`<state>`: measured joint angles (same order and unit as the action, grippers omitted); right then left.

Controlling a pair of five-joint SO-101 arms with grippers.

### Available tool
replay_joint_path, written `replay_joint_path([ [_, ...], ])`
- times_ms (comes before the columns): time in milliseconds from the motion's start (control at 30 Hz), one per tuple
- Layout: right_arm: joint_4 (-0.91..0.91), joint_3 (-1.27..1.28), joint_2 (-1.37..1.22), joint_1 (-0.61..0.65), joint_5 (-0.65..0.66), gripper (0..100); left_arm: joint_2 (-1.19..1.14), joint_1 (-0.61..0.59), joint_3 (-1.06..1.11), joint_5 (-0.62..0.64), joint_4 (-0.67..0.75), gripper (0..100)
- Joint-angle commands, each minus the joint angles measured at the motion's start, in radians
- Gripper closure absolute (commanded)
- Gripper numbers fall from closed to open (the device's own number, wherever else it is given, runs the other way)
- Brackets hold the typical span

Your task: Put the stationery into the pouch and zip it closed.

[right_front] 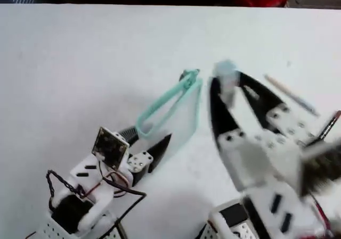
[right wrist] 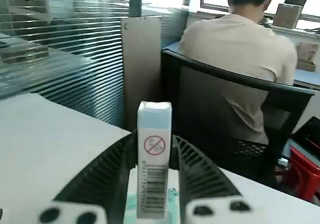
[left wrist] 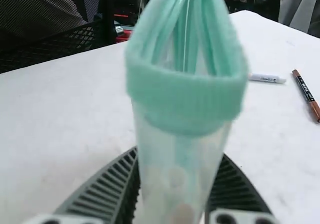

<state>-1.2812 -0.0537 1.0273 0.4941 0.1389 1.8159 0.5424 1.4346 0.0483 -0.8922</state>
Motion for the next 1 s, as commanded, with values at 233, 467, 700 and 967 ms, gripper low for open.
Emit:
replay_joint_path([
  [233, 0.377, 0.491, 0.002, 0.107, 0.034, 97.9, -0.002, 0.013, -0.052, 0.000, 0.000, 82],
  [467, 0.464, 0.603, -0.005, 0.108, 0.037, 97.9, -0.002, 0.013, -0.054, 0.000, 0.002, 82],
  [700, 0.371, 0.606, 0.004, 0.131, 0.037, 97.9, -0.002, 0.013, -0.055, 0.038, 0.002, 82],
  [967, 0.366, 0.605, -0.005, 0.236, 0.077, 97.9, -0.002, 0.010, -0.061, 0.083, -0.005, 79],
])
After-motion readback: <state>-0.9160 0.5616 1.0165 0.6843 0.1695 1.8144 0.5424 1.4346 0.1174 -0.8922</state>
